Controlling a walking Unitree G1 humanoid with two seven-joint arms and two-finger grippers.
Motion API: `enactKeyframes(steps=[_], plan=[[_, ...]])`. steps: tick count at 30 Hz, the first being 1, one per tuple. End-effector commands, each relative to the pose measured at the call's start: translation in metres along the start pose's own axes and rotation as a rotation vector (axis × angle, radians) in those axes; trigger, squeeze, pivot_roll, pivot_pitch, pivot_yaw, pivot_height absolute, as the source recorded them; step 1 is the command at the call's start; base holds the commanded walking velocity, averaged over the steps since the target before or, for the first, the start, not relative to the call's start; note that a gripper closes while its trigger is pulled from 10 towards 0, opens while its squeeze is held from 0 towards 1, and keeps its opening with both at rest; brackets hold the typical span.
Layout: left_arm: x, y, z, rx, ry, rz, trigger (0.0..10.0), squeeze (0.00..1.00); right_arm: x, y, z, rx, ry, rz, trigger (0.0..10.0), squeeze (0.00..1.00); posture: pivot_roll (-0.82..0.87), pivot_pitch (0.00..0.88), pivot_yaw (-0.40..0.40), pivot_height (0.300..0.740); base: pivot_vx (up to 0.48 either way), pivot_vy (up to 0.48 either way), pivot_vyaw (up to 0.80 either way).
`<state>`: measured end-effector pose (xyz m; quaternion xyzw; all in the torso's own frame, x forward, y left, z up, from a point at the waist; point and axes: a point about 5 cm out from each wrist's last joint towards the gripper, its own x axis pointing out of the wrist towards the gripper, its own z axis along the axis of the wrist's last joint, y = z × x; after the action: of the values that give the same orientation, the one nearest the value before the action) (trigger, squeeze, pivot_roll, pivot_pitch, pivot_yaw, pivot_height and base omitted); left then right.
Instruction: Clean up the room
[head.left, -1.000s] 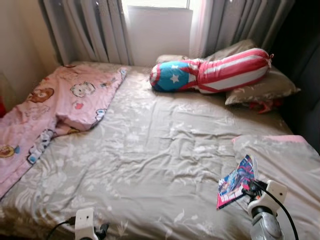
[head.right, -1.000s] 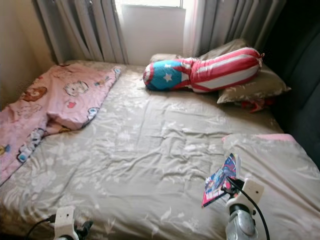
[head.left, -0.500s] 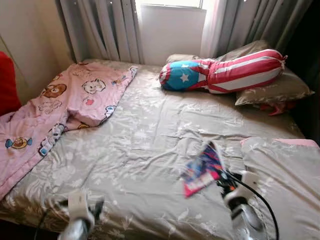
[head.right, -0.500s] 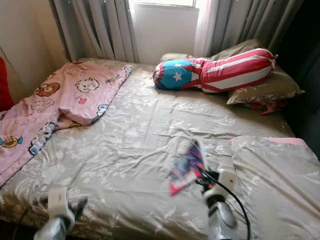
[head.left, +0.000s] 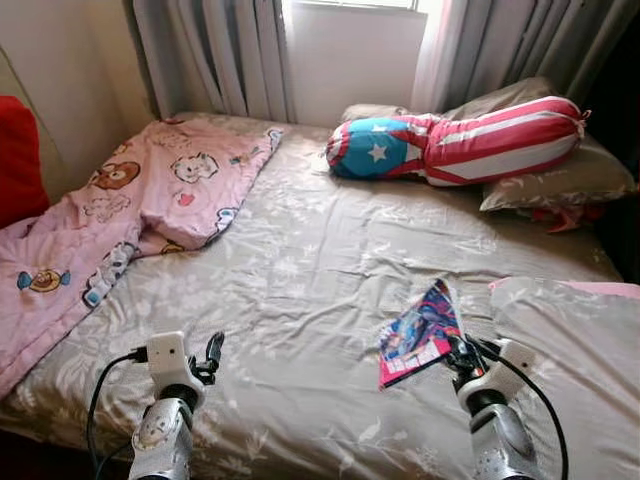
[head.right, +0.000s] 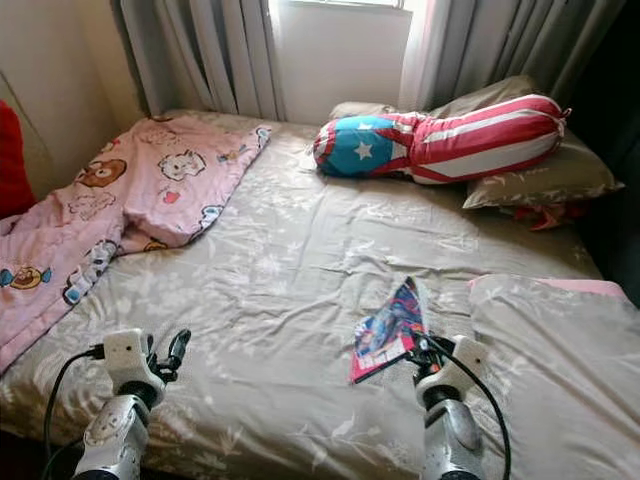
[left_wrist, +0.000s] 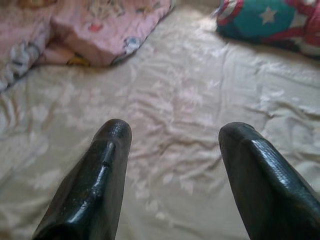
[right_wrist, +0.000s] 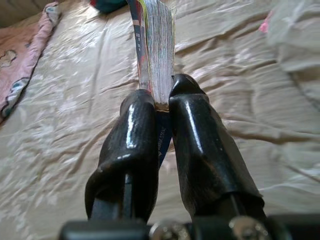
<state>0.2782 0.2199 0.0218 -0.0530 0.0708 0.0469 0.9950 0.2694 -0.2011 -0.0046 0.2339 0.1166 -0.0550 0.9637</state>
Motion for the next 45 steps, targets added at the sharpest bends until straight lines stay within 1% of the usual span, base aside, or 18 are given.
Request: enactKeyframes(steps=[1, 3, 9, 14, 17, 19, 24, 37, 45], plan=[[0.002, -0.001, 0.003, 0.023, -0.004, -0.012, 10.0, 0.00, 0.002, 0.001, 0.005, -0.003, -0.026, 0.004, 10.0, 0.00, 0.02, 0.000, -0.035, 0.691, 0.000, 0.000, 0.00], [0.004, -0.003, 0.007, 0.045, -0.015, -0.029, 10.0, 0.00, 0.001, 0.001, 0.005, -0.008, -0.031, -0.001, 10.0, 0.00, 0.02, 0.000, -0.034, 0.677, 0.000, 0.000, 0.00], [0.005, -0.004, 0.009, 0.046, -0.017, -0.033, 10.0, 0.00, 0.000, -0.001, 0.003, -0.014, -0.035, -0.016, 10.0, 0.00, 0.02, 0.000, -0.032, 0.677, 0.000, 0.000, 0.00], [0.005, -0.002, 0.009, 0.054, -0.010, -0.028, 10.0, 0.00, -0.001, -0.001, 0.001, -0.027, -0.016, -0.026, 10.0, 0.00, 0.02, 0.000, -0.027, 0.677, 0.000, 0.000, 0.00], [0.004, 0.000, 0.008, 0.048, -0.003, -0.027, 10.0, 0.00, -0.001, -0.001, 0.000, -0.031, -0.006, -0.030, 10.0, 0.00, 0.02, 0.000, -0.027, 0.677, 0.000, 0.000, 0.00], [0.002, 0.000, 0.004, 0.044, 0.017, -0.035, 10.0, 0.00, -0.001, -0.001, -0.002, -0.041, 0.009, -0.039, 10.0, 0.00, 0.02, 0.000, -0.025, 0.667, 0.000, 0.000, 0.00], [0.000, -0.001, 0.000, 0.022, 0.026, -0.034, 10.0, 0.00, -0.003, -0.003, -0.002, -0.048, -0.004, -0.038, 10.0, 0.00, 0.01, 0.000, -0.027, 0.667, 0.000, 0.000, 0.00], [-0.003, 0.001, -0.005, 0.018, 0.050, -0.029, 10.0, 0.00, -0.002, -0.003, -0.002, -0.056, 0.003, -0.047, 10.0, 0.00, 0.02, 0.000, -0.030, 0.667, 0.000, 0.000, 0.00], [-0.004, 0.001, -0.010, 0.016, 0.068, -0.035, 10.0, 0.00, -0.001, 0.001, 0.003, -0.025, -0.045, -0.023, 10.0, 0.00, 0.03, 0.000, -0.029, 0.667, 0.000, 0.000, 0.00]])
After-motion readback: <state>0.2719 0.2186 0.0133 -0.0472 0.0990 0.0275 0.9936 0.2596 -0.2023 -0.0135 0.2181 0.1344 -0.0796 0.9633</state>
